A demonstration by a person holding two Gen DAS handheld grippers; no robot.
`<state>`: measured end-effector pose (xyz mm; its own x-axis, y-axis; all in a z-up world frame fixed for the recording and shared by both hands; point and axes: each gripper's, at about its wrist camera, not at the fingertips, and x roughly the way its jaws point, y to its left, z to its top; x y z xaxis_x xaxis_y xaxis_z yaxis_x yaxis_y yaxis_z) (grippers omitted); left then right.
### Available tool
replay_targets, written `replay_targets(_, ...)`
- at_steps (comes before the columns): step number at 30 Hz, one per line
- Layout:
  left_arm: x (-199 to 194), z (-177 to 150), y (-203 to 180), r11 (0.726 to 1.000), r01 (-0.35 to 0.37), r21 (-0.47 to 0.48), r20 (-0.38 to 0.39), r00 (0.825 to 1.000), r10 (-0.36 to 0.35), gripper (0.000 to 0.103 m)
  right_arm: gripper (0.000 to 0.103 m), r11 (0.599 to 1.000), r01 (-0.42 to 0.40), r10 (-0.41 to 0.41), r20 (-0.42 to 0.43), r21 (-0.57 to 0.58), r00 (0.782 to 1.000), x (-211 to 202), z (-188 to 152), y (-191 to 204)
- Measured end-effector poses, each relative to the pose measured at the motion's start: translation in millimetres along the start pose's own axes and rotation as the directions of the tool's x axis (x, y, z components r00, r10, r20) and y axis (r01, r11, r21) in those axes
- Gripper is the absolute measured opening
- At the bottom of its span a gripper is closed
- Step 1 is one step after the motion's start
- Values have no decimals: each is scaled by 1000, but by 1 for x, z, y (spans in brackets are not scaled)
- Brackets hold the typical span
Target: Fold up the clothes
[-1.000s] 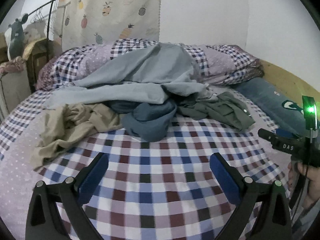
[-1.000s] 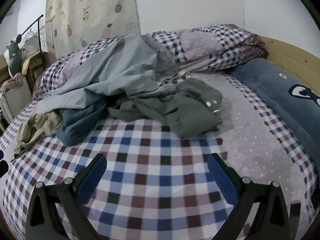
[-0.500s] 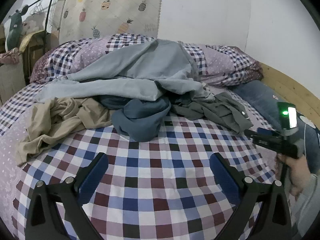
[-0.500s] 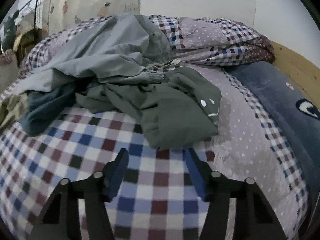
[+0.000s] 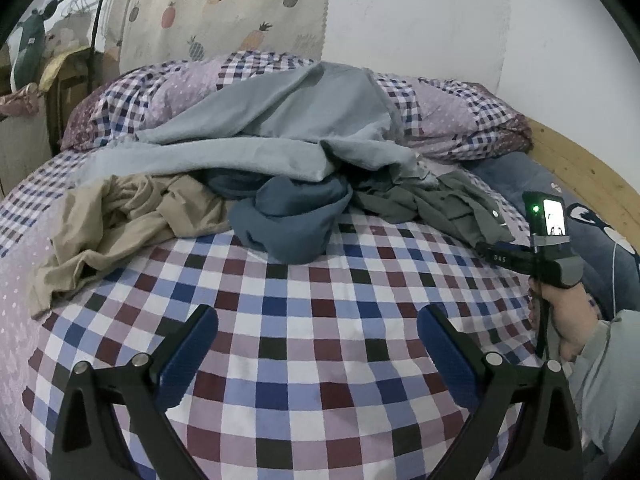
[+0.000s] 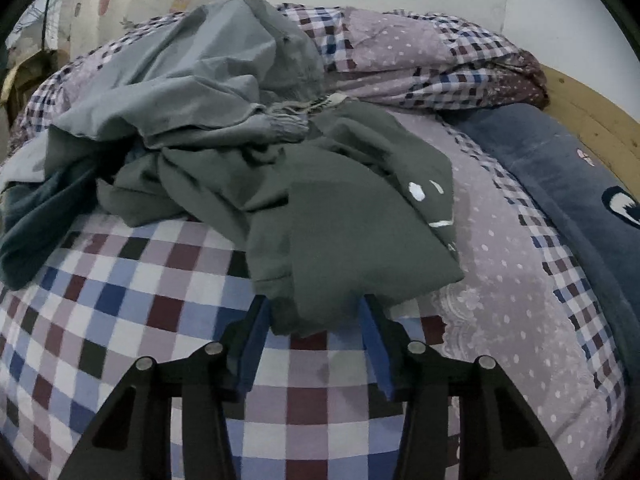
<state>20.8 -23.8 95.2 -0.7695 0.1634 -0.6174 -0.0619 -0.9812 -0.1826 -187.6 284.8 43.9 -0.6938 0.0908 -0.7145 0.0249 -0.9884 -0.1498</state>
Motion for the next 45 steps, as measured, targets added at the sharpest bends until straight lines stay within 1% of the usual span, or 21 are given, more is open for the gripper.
replay_targets(1,0,0,0,1000,3,-1,0,1000,-3,101,27,1000,10,-10,3,9,1000,0,0,-2)
replay_targets(2,-1,0,1,1000,5,0,3,1000,-5,101,13,1000,15,-15,7,21,1000,-1,0,-5)
replay_targets(3,-2,-1,1,1000,7,3,5,1000,-7,101,10,999,18,-18,8,34,1000,-1,1,-8)
replay_targets(5,-2,-1,1,1000,14,3,7,1000,-14,101,5,998,5,-6,17,56,1000,-5,2,-12)
replay_targets(8,-3,0,2,999,38,-7,11,999,-38,99,3,996,-37,34,40,78,999,-13,6,-15)
replay_targets(10,-4,1,3,998,58,-16,11,998,-58,98,2,992,-94,88,66,84,994,-25,11,-14)
replay_targets(13,-4,2,3,995,94,-33,12,996,-94,98,2,982,-170,161,107,79,981,-45,18,-11)
replay_targets(18,-5,3,0,986,155,-66,17,988,-154,98,2,951,-307,296,164,45,941,-89,25,5)
replay_targets(21,-8,5,-1,973,214,-87,34,977,-212,98,2,928,-373,366,168,5,915,-116,21,23)
replay_targets(24,-13,7,-7,955,287,-74,52,958,-284,98,2,903,-428,426,175,-28,887,-146,12,37)
replay_targets(28,-28,8,-22,931,364,-6,112,926,-361,98,2,868,-491,495,216,-73,842,-191,3,50)
replay_targets(31,-40,9,-29,906,422,19,151,895,-420,98,2,838,-536,545,238,-106,804,-222,-4,59)
replay_targets(34,-48,12,-26,877,481,7,179,862,-474,98,2,808,-574,588,246,-134,771,-248,-13,69)
replay_targets(37,-53,14,-23,850,527,-9,195,835,-515,98,2,753,-640,657,236,-153,716,-267,-24,77)
replay_targets(39,-51,15,-25,845,535,-3,175,832,-527,98,3,714,-681,699,199,-162,687,-267,-30,83)
replay_targets(41,-49,14,-26,842,540,-5,153,832,-533,98,4,671,-717,741,170,-188,650,-264,-36,87)
replay_targets(42,-46,13,-24,840,542,-22,146,833,-534,98,6,671,-715,741,165,-194,651,-261,-38,87)
replay_targets(43,-42,12,-22,838,544,-43,138,834,-534,98,10,677,-709,736,165,-196,657,-259,-38,85)
replay_targets(44,-39,12,-19,835,546,-65,131,834,-535,98,27,682,-705,731,166,-196,661,-257,-39,81)
replay_targets(45,-36,11,-17,833,547,-86,124,835,-536,98,40,688,-701,726,183,-189,663,-255,-39,75)
